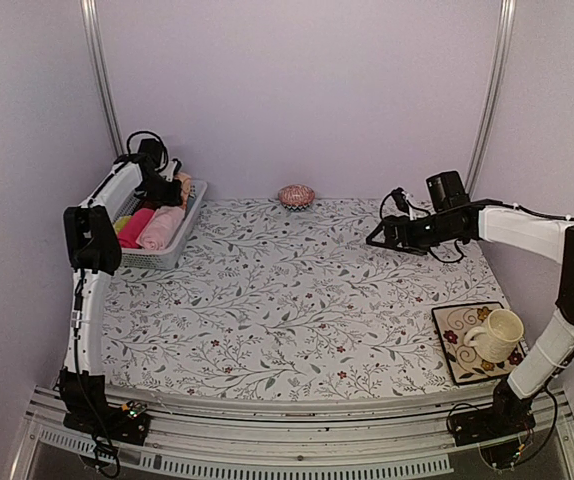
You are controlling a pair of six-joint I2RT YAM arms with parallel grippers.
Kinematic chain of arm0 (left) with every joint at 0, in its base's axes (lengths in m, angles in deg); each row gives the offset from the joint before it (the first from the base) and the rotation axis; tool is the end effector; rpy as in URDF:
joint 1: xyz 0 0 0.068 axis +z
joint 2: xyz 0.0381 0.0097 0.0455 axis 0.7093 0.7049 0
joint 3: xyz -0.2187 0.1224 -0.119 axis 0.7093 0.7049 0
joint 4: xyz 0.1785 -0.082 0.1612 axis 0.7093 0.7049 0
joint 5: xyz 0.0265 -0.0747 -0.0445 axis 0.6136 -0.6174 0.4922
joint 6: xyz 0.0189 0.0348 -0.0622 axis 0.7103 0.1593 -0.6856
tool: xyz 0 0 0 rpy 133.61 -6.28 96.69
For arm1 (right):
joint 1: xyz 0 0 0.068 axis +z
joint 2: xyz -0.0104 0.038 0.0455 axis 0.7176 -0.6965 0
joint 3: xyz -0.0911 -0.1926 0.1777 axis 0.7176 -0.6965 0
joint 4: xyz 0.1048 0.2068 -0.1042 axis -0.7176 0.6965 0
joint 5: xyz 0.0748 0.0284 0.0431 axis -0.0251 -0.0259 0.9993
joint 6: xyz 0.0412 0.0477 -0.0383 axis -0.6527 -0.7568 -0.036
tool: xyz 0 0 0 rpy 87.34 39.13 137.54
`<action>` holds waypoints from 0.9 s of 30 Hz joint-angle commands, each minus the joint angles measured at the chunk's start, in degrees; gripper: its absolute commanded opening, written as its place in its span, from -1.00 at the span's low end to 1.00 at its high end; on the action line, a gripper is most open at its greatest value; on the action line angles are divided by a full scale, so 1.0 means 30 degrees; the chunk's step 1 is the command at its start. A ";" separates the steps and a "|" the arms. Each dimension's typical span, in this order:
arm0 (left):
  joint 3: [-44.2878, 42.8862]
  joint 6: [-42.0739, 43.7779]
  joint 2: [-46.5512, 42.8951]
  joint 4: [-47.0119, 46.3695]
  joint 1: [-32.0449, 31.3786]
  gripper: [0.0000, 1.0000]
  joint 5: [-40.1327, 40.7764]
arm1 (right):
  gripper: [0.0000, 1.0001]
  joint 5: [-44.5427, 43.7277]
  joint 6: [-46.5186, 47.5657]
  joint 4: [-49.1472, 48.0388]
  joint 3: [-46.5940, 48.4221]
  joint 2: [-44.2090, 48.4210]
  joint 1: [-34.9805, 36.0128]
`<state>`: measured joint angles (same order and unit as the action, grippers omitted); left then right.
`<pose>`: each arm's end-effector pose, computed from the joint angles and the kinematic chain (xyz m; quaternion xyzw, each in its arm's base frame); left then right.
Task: Roll the towels
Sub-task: Place the towel in the bin.
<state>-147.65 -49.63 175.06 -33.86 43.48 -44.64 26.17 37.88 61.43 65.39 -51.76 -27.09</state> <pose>0.5662 -0.0239 0.2017 0.0447 0.9488 -0.0552 0.3079 0.3343 0.1458 0.2414 -0.1403 0.8898 0.3270 0.2856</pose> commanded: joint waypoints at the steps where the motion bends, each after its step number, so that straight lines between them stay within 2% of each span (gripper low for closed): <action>1: -0.0604 -0.0524 -0.0067 0.2256 0.0591 -1.00 -0.0734 | 0.98 -0.0277 0.0097 0.0468 0.0481 -0.0450 0.0159; 6: -0.0123 -0.0521 0.0514 0.1976 0.0341 -1.00 -0.0858 | 0.98 -0.0290 0.0198 0.0464 0.1109 -0.0806 0.0213; 7: -0.0139 -0.0521 0.0567 0.1662 0.0284 -0.95 -0.0900 | 0.98 -0.0308 0.0240 0.0504 0.1164 -0.0839 0.0219; 9: 0.0102 -0.0560 0.0504 0.0745 0.0132 -0.54 -0.0630 | 0.98 -0.0388 0.0286 0.0494 0.1205 -0.0865 0.0220; 12: 0.0323 -0.0243 0.0417 -0.0577 -0.0134 -0.10 -0.0161 | 0.98 -0.0356 0.0290 0.0465 0.1222 -0.0926 0.0220; 15: 0.0386 -0.0263 0.0420 -0.1276 -0.0197 0.13 -0.0214 | 0.98 -0.0412 0.0245 0.0366 0.1186 -0.0973 0.0249; 23: 0.0774 -0.0180 0.0305 -0.2320 -0.0295 0.21 0.0690 | 0.98 -0.0426 0.0171 0.0221 0.1254 -0.1181 0.0323; 27: 0.1614 0.0195 -0.0469 -0.3950 -0.0642 0.41 0.0853 | 0.98 -0.0308 0.0202 0.0344 0.1575 -0.1495 0.0382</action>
<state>-145.26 -50.37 175.47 -39.94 43.13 -43.42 25.58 38.16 62.63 68.10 -54.64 -26.59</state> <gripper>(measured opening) 0.666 0.989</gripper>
